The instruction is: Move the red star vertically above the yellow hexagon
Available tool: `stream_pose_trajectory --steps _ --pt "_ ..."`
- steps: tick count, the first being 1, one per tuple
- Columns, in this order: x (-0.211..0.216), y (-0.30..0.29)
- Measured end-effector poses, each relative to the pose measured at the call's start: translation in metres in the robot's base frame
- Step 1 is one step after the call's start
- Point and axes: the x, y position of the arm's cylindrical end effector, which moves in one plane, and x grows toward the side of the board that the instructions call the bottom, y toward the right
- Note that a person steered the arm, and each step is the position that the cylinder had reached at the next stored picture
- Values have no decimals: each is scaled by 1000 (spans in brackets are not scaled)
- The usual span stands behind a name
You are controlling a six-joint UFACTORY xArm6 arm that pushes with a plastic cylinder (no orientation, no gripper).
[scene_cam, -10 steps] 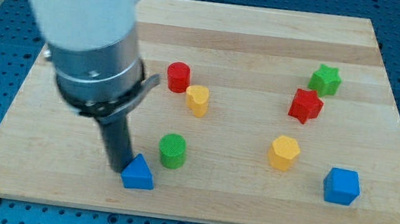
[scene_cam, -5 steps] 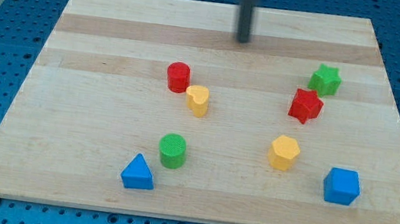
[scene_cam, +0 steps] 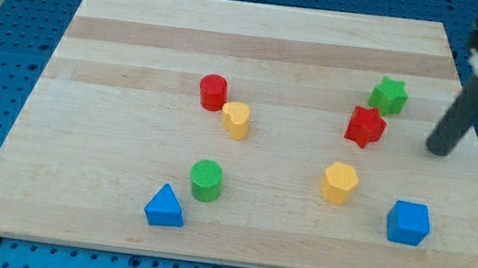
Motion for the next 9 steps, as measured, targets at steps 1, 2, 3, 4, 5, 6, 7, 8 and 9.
stream_pose_trajectory --steps 1,2,3,4,5,6,7,8,9 --pt "0 -50" --pt "-8 -87" --pt "-6 -91" --pt "-13 -51" --pt "-2 -5" --pt "7 -51" --pt "43 -120" --pt "-16 -148" --pt "-38 -180"
